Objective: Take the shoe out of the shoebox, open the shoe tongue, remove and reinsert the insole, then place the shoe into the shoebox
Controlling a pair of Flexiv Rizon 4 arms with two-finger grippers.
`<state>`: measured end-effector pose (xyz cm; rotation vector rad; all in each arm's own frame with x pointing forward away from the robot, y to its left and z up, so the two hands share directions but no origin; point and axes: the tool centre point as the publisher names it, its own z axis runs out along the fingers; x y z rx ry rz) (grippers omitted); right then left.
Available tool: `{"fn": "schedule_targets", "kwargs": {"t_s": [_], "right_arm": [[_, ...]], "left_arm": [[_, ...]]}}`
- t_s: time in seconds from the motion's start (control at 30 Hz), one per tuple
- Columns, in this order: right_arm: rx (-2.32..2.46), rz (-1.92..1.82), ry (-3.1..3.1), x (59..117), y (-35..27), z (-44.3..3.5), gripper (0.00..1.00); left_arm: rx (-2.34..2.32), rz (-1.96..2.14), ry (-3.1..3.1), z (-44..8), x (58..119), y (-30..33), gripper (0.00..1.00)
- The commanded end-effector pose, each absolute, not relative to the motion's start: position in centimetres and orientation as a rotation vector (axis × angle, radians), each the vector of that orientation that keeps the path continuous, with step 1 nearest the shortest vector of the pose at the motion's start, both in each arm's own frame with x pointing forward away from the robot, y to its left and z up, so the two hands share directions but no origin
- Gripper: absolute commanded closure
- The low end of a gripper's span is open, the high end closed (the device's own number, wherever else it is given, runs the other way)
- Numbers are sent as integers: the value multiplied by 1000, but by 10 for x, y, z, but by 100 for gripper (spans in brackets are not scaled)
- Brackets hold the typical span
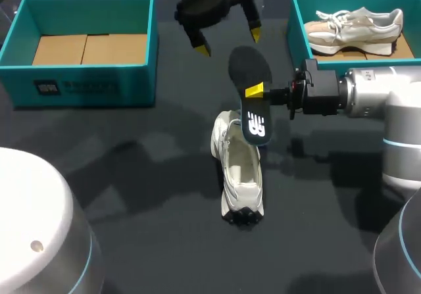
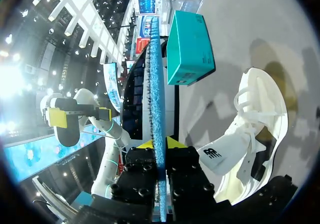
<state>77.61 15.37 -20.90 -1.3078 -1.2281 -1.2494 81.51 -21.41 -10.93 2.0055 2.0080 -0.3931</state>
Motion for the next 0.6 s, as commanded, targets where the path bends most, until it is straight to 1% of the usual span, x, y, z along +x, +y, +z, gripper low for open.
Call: {"fn": "schedule_targets", "kwargs": {"t_s": [0.03, 0.37, 0.6], "right_arm": [[-1311, -1249, -1229, 775, 154, -209, 100], [-1311, -1249, -1229, 775, 154, -209, 100], [-1311, -1249, -1229, 775, 154, -209, 100]], "left_arm": [[1738, -695, 1738, -122, 806, -188, 0], [1606, -796, 1632, -139, 811, -174, 0], [1592, -808, 1592, -141, 811, -173, 0]]}}
